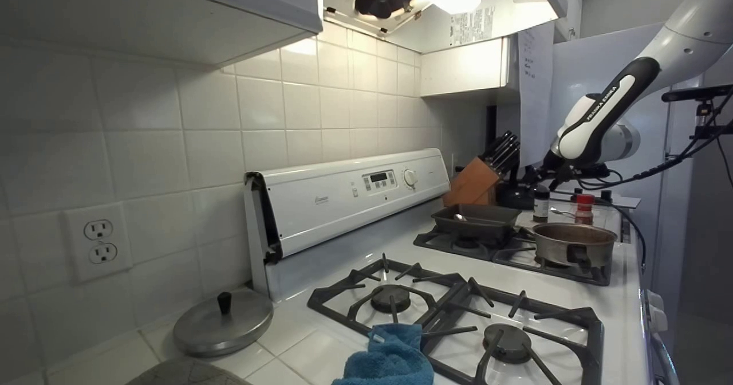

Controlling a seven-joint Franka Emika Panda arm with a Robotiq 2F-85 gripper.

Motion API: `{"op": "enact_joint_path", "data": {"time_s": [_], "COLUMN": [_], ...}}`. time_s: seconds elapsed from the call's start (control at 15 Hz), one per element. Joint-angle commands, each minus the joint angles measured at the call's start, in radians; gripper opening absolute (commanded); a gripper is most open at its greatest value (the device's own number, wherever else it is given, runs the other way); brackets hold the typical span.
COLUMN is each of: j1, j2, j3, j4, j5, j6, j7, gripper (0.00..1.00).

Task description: Pour the contents in the jar into the pot

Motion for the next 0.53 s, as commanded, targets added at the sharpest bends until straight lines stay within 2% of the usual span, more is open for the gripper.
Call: {"op": "enact_joint_path", "data": {"time_s": [0.0,0.2,0.47], "j1": [0.024,0.06,0.082], "j2": [-0.1,-0.15,-0.223], "j3": [-0.008,-0.035,-0.027], "j4": [-0.101,-0.15,-0.219], "j5": [0.017,-0.013,0.011], "j6": [-0.034,-0.066,-0.097], "j7": [-0.026,0.016,-0.005], "gripper": [1.0,1.0,1.0]}}
